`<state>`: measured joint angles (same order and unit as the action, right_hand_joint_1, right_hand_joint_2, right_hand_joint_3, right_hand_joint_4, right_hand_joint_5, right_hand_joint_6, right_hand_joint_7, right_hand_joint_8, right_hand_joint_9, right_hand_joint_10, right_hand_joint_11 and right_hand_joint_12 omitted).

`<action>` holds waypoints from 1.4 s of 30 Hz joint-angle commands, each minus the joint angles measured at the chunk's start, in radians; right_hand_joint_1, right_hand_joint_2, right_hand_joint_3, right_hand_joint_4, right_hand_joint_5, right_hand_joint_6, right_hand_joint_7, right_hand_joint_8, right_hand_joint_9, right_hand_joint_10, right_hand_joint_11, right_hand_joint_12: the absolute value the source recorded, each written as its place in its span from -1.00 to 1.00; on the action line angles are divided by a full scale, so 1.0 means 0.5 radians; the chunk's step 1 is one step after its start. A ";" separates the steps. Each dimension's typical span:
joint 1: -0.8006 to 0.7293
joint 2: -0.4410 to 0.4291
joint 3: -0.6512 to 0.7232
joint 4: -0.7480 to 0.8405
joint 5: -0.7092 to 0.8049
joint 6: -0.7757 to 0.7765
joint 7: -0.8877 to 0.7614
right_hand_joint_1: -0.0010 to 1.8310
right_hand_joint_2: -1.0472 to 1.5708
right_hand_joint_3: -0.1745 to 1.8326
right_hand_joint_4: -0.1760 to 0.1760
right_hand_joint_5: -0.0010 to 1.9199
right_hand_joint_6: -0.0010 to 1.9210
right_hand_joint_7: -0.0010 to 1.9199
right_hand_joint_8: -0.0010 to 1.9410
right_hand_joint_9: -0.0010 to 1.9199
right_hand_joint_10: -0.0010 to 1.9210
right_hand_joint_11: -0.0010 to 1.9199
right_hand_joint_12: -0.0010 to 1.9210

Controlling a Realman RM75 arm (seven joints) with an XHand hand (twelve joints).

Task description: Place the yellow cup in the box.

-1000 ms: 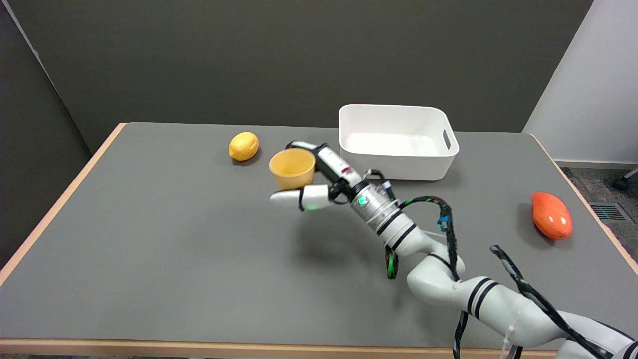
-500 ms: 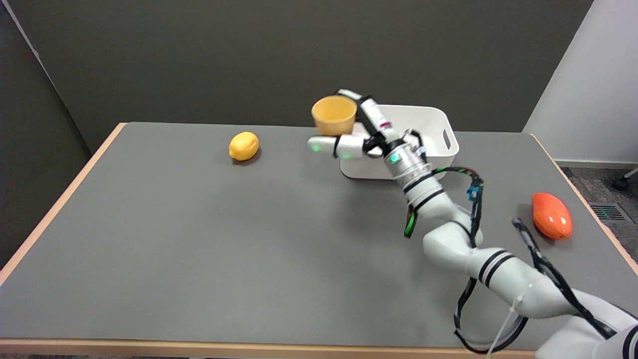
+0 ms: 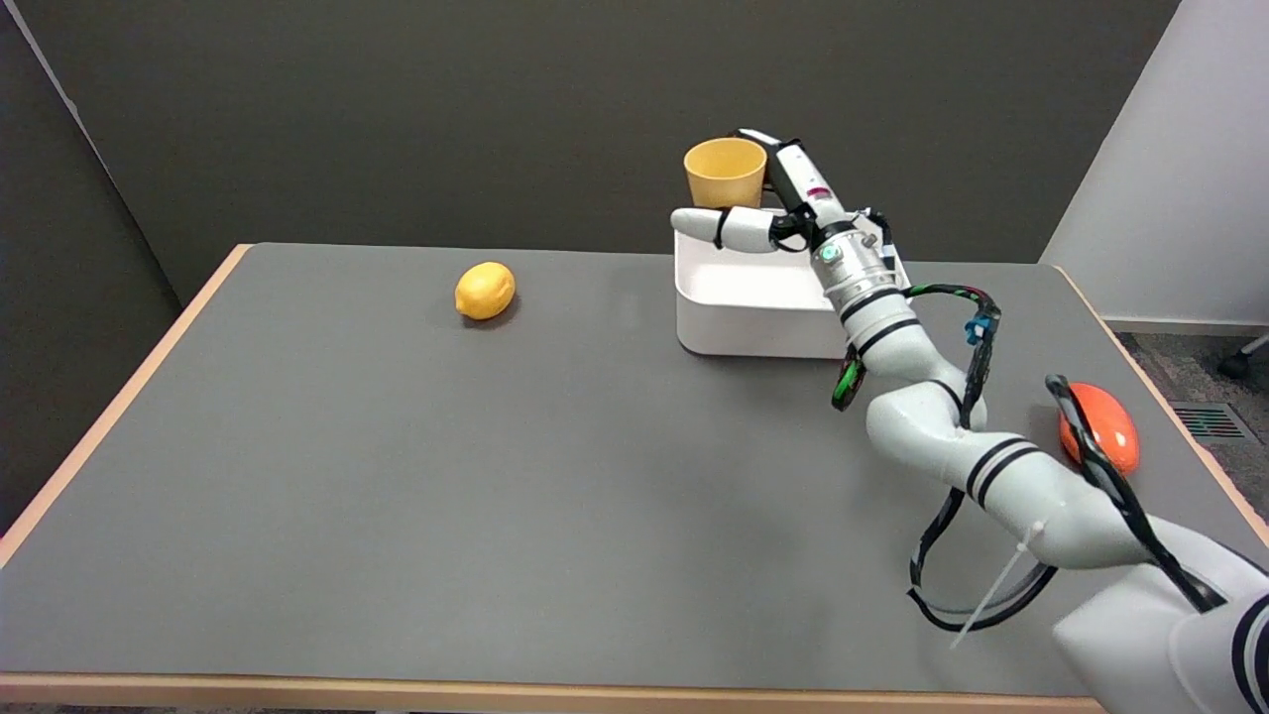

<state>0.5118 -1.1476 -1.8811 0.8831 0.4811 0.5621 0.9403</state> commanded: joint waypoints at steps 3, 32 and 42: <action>0.416 -0.033 -0.237 -0.821 0.356 -0.145 -0.060 0.31 0.64 -0.48 -0.87 -0.36 0.49 -0.11 0.51 -0.17 0.53 -0.42 1.00; 0.347 0.084 -0.276 -0.690 0.388 -0.148 -0.042 -0.31 0.21 0.04 0.24 -0.99 -0.84 -1.00 -1.00 -1.00 -1.00 -1.00 -0.43; 0.250 0.191 -0.300 -0.386 0.388 -0.248 -0.053 -0.36 0.17 -0.03 0.18 -1.00 -0.91 -1.00 -1.00 -1.00 -1.00 -1.00 -1.00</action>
<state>0.6885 -1.1220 -1.9992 0.5209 0.6713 0.4927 0.9168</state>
